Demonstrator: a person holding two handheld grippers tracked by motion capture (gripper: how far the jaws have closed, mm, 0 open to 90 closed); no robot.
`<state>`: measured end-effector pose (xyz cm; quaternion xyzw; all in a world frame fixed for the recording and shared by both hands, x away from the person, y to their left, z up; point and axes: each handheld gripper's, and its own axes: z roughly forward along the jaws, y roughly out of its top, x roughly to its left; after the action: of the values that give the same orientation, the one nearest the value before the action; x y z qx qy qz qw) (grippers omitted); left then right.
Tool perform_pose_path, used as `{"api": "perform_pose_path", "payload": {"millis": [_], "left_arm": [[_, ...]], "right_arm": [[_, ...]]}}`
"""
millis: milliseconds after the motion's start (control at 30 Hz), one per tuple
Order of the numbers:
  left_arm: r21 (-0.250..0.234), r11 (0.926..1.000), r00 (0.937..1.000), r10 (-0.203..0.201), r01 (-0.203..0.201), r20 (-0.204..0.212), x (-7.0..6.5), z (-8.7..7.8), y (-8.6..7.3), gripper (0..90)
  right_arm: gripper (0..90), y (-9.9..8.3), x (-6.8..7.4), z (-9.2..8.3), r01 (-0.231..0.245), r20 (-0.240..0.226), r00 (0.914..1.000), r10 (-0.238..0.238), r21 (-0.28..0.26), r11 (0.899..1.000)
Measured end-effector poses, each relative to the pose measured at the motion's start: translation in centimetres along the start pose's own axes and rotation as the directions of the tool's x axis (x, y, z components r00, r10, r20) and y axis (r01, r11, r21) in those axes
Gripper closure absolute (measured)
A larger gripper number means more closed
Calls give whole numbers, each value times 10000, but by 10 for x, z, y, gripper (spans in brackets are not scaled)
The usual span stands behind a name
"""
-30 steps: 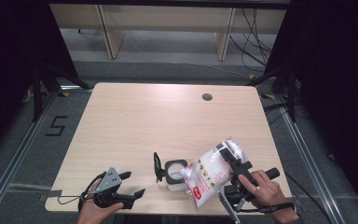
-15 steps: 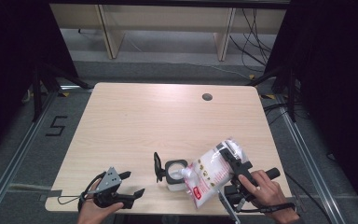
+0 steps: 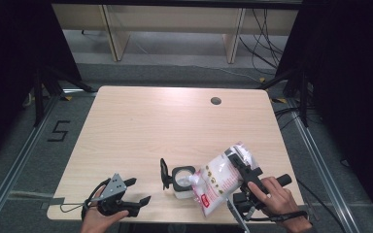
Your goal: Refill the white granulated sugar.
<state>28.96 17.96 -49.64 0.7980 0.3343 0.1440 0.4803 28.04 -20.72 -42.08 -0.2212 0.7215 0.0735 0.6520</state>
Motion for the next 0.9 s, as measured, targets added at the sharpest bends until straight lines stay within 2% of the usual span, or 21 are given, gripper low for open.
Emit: {"api": "perform_pose_path", "payload": {"millis": [33,67,100,133,167,200,233,267,300,400,433,467,500,533,567,667,733,767,833,867,900], "left_arm": [[14,10000,10000,48,-48,11,0,0,0,185],[93,9999,10000,45,-45,-30,1,-2,0,185],[15,9997,9997,-228,228,-81,-1,-1,0,185],[-12,9998,9998,-210,210,-37,-1,-1,0,185],[94,9999,10000,-55,56,-32,0,-2,0,185],[105,9999,9999,115,-115,-14,1,-2,0,185],[125,9998,9998,182,-181,-5,1,-2,0,185],[125,9998,9998,182,-181,-5,1,-2,0,185],[10,9998,9998,-208,208,-28,-1,-1,0,185],[72,10000,10000,-43,43,-2,0,-1,0,185],[76,10000,10000,-56,57,-22,0,-2,0,184],[1,9999,9999,-102,102,-87,0,-2,0,185],[-35,10000,10000,14,-14,-3,1,-1,0,185],[59,10000,10000,-3,4,-72,0,-2,0,185],[60,9999,9999,-124,124,-65,-1,-2,-1,185],[61,9999,9999,-124,125,-65,0,-2,0,185],[22,9999,9999,-137,137,11,0,-2,0,185],[132,9999,9999,98,-97,-61,0,-3,0,185],[72,10000,10000,19,-18,-42,1,-2,0,185],[23,9999,9999,-158,158,-61,0,-1,0,185],[53,10000,10000,25,-24,-40,1,-2,0,185]], "right_arm": [[448,0,0,0,-25,-42,10000,25,26,10000],[449,-1,5,-1,-632,-183,9978,635,204,9978],[448,-1,4,0,-550,-145,9984,552,129,9984],[448,-2,1,0,-148,-51,9999,148,-14,9999],[448,-2,1,0,-98,-43,9999,98,-14,10000],[448,-2,1,0,-112,-48,9999,112,-22,9999],[449,-2,4,0,-542,-127,9984,542,8,9985],[449,-2,4,0,-542,-127,9984,542,8,9985],[449,-2,4,0,-552,-136,9984,552,15,9985],[449,-2,4,0,-567,-142,9983,567,-9,9984],[449,-2,1,-1,-182,-90,9998,182,-25,9998],[450,-2,3,-1,-600,-162,9981,599,-9,9982],[451,-2,3,-2,-707,-227,9972,708,34,9975],[452,-3,0,-2,-423,-197,9989,422,-72,9991],[452,-3,3,-2,-814,-222,9965,811,-125,9966],[453,-4,-1,-3,-340,-107,9994,338,-189,9992],[454,-6,-1,-4,-522,-154,9985,520,-158,9985],[454,-5,4,-5,-1220,-298,9920,1224,167,9924],[454,-5,2,-5,-934,-191,9954,934,48,9956],[454,-6,3,-4,-1061,-203,9941,1061,17,9944],[455,-7,4,-5,-1230,-355,9917,1235,146,9923]]}}
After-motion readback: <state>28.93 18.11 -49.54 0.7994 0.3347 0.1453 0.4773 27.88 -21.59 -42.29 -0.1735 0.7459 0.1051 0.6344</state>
